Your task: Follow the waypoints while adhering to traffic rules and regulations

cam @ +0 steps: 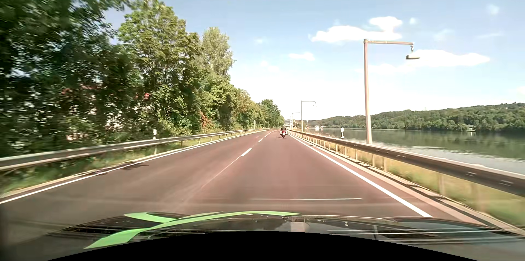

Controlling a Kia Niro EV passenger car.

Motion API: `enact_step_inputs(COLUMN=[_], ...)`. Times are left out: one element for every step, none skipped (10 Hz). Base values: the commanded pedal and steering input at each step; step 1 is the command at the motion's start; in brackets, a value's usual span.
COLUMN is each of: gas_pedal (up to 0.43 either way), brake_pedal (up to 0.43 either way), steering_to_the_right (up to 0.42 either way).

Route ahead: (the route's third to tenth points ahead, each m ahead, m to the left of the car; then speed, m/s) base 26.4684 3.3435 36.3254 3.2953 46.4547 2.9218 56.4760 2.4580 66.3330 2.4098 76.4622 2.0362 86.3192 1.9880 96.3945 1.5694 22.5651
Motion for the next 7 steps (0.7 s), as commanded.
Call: enact_step_inputs(gas_pedal=[0.22,0.228,0.228,0.228,0.228,0.24,0.228], brake_pedal=[0.0,0.0,0.0,0.0,0.0,0.0,0.0], steering_to_the_right=[-0.001,-0.001,-0.001,-0.001,-0.001,0.0,0.001])
